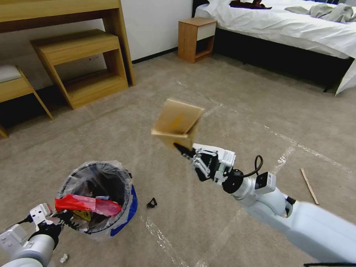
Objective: Pick up the trash bin and place the garbage on the floor into it.
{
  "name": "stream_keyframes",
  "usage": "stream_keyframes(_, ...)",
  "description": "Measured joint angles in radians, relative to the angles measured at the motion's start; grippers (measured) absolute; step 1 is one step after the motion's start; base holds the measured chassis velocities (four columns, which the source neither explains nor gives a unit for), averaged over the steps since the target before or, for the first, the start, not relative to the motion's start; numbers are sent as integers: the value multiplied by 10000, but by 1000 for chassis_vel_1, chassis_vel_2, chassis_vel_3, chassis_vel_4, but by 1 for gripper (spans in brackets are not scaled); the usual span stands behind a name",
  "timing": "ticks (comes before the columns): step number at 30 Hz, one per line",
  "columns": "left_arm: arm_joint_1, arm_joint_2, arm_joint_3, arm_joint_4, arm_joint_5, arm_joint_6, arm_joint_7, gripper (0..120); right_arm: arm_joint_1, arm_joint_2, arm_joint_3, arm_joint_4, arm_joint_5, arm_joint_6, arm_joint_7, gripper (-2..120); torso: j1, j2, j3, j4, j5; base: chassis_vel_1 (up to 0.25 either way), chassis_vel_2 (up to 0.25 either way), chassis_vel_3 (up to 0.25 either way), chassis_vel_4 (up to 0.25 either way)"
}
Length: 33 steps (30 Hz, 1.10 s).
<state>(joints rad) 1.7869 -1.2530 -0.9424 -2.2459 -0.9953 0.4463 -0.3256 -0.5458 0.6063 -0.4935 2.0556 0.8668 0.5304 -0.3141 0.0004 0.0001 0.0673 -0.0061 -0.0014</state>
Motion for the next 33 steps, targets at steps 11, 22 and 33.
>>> stream_keyframes(11, -55, 242, 44, -133, -144, 190, -49, 0, 3708, 967, -3517, 207, 891, -1491, 1501, 0, 0, 0, 0, -1, -1, 0, 0, 0, 0)
stream_keyframes(22, 12, 330, -152, -187, -324, 209, -139, 0, 6173, 3064, -6267, -97, 1833, -2299, 2949, 0, 0, -1, 0, 2, -3, 0, 0, 0, 0)
stream_keyframes(33, -22, 607, -395, -323, -771, 275, -324, 0, 6677, 3857, -7225, -1042, 1691, -2466, 3200, 0, 0, -2, 0, -2, -2, 0, 0, 0, 0)
